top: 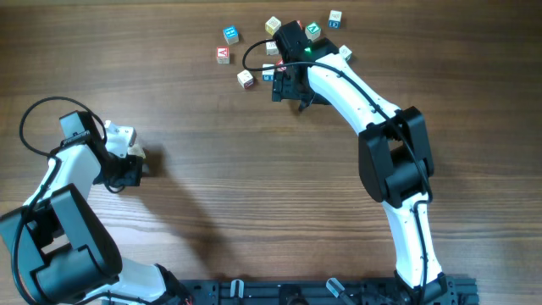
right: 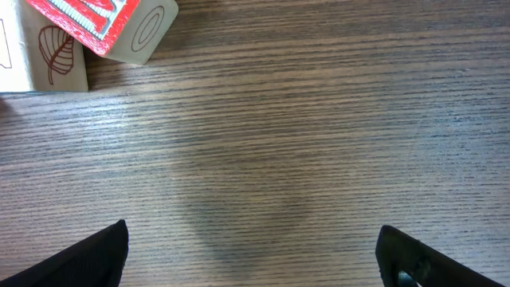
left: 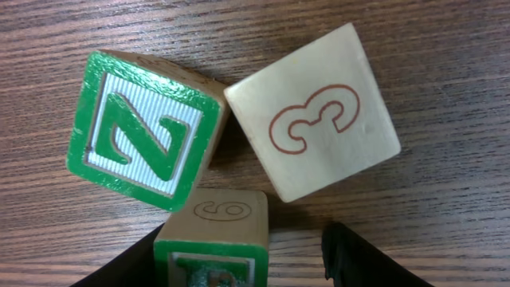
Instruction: Form a circle
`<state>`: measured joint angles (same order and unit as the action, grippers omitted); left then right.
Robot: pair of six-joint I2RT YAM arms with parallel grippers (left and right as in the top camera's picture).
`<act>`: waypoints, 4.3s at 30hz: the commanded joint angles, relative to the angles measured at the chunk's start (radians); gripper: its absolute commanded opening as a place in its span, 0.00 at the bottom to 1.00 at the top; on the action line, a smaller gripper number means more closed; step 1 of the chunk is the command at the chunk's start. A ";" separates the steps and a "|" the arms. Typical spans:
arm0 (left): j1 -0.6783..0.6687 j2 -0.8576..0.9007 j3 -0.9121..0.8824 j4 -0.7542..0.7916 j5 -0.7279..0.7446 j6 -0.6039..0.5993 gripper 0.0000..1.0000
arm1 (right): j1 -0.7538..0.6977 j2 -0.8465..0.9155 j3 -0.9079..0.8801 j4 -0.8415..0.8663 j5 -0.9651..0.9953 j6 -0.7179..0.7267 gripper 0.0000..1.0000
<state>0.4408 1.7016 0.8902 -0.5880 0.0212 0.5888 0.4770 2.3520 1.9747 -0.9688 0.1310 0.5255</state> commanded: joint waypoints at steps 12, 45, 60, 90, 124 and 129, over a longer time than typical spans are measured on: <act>0.003 0.030 -0.015 -0.014 -0.022 -0.016 0.52 | 0.003 -0.037 -0.005 0.011 -0.024 -0.002 1.00; 0.003 0.030 -0.015 0.005 -0.006 -0.243 0.48 | 0.003 -0.037 -0.005 0.023 -0.024 -0.002 1.00; 0.003 0.030 -0.015 0.009 -0.002 -0.257 0.42 | 0.003 -0.037 -0.005 0.024 -0.024 -0.002 1.00; 0.003 0.030 -0.015 0.069 0.061 -0.260 0.38 | 0.003 -0.037 -0.005 0.030 -0.024 -0.002 1.00; 0.002 -0.030 -0.015 -0.076 0.147 -0.227 0.96 | 0.003 -0.037 -0.005 0.037 -0.024 -0.002 1.00; 0.002 -0.215 -0.014 -0.139 0.193 -0.231 1.00 | 0.003 -0.037 -0.005 0.043 -0.024 -0.002 1.00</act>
<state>0.4400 1.6165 0.8761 -0.7204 0.1452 0.3527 0.4770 2.3520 1.9732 -0.9337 0.1127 0.5255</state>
